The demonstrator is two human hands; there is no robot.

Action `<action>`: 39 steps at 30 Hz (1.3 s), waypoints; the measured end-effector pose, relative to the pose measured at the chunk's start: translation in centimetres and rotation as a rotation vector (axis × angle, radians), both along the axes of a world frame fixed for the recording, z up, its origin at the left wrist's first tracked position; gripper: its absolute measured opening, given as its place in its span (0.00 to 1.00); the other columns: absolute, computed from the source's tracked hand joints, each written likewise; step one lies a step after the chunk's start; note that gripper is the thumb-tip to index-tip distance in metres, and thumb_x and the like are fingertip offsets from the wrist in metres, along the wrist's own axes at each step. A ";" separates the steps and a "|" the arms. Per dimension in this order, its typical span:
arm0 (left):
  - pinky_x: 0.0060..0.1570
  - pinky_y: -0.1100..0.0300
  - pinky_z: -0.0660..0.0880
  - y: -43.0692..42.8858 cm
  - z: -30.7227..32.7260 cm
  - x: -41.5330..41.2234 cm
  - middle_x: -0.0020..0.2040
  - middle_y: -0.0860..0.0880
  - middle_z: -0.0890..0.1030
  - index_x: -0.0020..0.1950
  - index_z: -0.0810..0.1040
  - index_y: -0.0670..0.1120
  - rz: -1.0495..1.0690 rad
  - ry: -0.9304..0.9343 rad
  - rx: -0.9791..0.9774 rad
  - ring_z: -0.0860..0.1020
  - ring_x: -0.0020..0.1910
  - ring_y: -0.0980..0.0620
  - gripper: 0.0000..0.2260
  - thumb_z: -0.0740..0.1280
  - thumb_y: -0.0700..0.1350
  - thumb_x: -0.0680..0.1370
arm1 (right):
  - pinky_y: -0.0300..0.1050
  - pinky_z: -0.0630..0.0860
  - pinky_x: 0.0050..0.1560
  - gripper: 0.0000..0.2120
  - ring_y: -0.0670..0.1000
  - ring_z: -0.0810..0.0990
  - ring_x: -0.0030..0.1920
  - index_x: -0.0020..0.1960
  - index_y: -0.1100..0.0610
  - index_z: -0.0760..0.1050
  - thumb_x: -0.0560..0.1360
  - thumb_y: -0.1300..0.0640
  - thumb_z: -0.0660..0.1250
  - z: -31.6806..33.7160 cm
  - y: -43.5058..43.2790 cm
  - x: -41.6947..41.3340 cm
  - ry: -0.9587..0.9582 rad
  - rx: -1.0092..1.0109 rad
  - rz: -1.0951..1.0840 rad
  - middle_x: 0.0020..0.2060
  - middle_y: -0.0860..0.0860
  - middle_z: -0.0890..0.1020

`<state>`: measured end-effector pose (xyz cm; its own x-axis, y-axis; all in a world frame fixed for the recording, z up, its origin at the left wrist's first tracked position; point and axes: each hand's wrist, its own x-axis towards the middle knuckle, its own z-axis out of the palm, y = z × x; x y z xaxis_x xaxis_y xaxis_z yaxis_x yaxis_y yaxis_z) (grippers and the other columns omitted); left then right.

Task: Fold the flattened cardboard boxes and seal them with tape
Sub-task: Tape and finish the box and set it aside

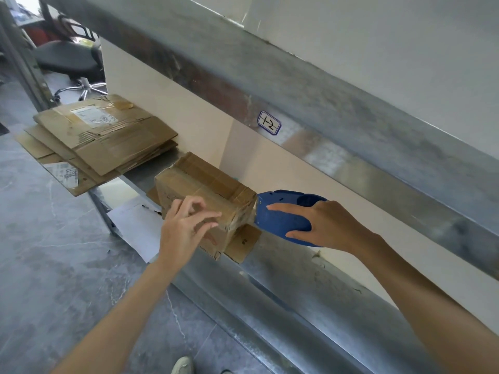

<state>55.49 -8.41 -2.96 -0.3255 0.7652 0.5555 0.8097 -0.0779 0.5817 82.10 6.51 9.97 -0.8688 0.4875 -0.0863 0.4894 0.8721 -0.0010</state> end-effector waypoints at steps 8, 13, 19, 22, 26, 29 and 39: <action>0.78 0.42 0.48 0.6 0.1 -1.9 0.64 0.57 0.79 0.53 0.84 0.55 -0.232 -0.152 -0.097 0.69 0.73 0.58 0.09 0.76 0.48 0.73 | 0.43 0.78 0.38 0.31 0.47 0.73 0.31 0.74 0.26 0.51 0.77 0.38 0.63 -0.3 0.3 0.0 -0.033 -0.018 -0.015 0.40 0.47 0.83; 0.78 0.49 0.50 1.0 0.2 -0.7 0.57 0.58 0.81 0.44 0.84 0.53 -0.125 -0.185 -0.057 0.74 0.67 0.57 0.12 0.74 0.59 0.69 | 0.44 0.79 0.38 0.33 0.48 0.78 0.35 0.70 0.20 0.44 0.77 0.37 0.62 -0.6 0.4 -0.3 -0.027 -0.060 -0.007 0.45 0.46 0.84; 0.77 0.50 0.51 1.4 0.2 -2.0 0.56 0.63 0.79 0.47 0.82 0.61 -0.187 -0.179 -0.097 0.73 0.67 0.59 0.05 0.72 0.56 0.72 | 0.46 0.81 0.41 0.34 0.51 0.80 0.39 0.67 0.18 0.39 0.77 0.36 0.61 -0.9 0.8 -0.1 -0.028 -0.092 -0.028 0.48 0.49 0.84; 0.77 0.53 0.50 1.3 0.0 -1.8 0.58 0.63 0.78 0.50 0.82 0.59 -0.161 -0.117 -0.101 0.71 0.67 0.63 0.16 0.74 0.65 0.68 | 0.46 0.80 0.41 0.33 0.50 0.80 0.38 0.67 0.18 0.40 0.77 0.36 0.61 -1.0 0.7 -0.3 -0.019 -0.090 -0.037 0.47 0.48 0.84; 0.76 0.53 0.51 1.6 -0.2 -1.0 0.58 0.55 0.81 0.59 0.81 0.52 -0.085 0.017 -0.095 0.74 0.66 0.54 0.26 0.73 0.64 0.67 | 0.45 0.79 0.39 0.32 0.49 0.78 0.36 0.71 0.21 0.45 0.77 0.36 0.62 -1.0 0.8 -0.5 -0.016 -0.074 -0.048 0.46 0.48 0.84; 0.75 0.49 0.52 1.6 -0.1 -1.3 0.59 0.51 0.81 0.64 0.80 0.52 -0.102 0.047 -0.131 0.75 0.66 0.49 0.28 0.73 0.63 0.68 | 0.45 0.80 0.40 0.31 0.50 0.79 0.38 0.73 0.24 0.48 0.77 0.37 0.62 -1.0 0.9 -0.6 -0.027 -0.081 -0.058 0.48 0.48 0.84; 0.66 0.23 0.56 2.4 0.8 3.0 0.67 0.48 0.75 0.70 0.76 0.51 0.024 0.177 -0.275 0.68 0.69 0.42 0.38 0.80 0.62 0.63 | 0.38 0.74 0.33 0.30 0.46 0.72 0.28 0.75 0.27 0.53 0.78 0.37 0.63 -0.3 0.7 -0.9 -0.014 -0.033 -0.037 0.37 0.48 0.82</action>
<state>58.46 -6.01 -2.16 -0.2619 0.8877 0.3787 0.8999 0.0829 0.4281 81.19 7.24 9.62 -0.8488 0.5161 -0.1151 0.5216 0.8529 -0.0221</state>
